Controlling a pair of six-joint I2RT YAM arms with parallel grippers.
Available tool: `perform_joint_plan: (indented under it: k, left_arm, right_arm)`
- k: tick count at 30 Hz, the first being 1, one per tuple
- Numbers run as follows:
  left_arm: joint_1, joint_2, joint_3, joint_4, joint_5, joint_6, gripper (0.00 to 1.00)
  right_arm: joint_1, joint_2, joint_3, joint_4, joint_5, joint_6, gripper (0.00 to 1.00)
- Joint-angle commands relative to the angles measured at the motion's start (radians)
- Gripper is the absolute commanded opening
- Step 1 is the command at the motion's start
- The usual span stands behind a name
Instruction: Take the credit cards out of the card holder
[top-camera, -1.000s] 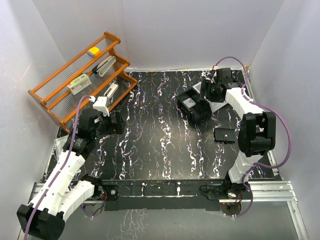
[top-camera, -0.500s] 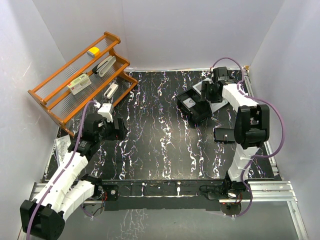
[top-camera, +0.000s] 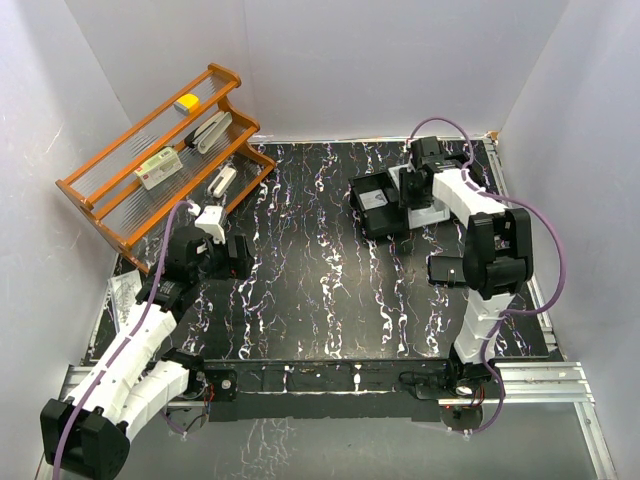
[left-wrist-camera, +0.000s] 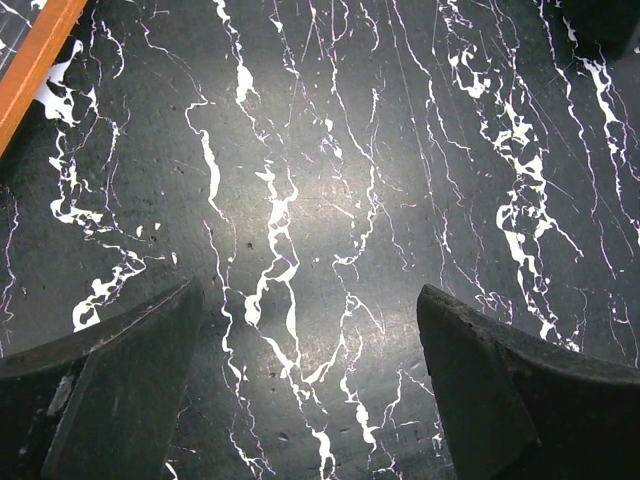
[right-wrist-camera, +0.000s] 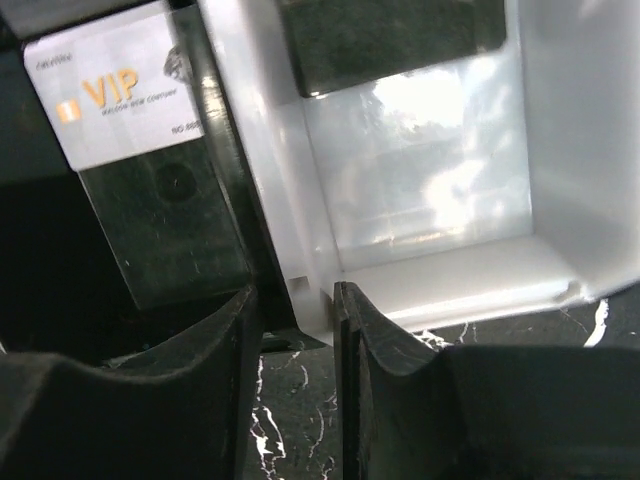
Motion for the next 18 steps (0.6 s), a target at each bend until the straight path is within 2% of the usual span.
perform_joint_plan:
  k: [1,9,18]
  left_arm:
    - [0.003,-0.010,0.020,0.014,-0.012,0.018,0.86]
    - [0.003,-0.005,0.020,0.014,-0.016,0.020,0.86]
    - [0.002,-0.011,0.024,0.006,-0.041,0.018,0.87]
  right_arm:
    - [0.062,-0.062,-0.010,0.005,0.106,0.001,0.25]
    - [0.216,-0.082,-0.043,-0.023,0.229,0.068,0.21]
    - [0.376,-0.129,-0.077,-0.030,0.219,0.278,0.20]
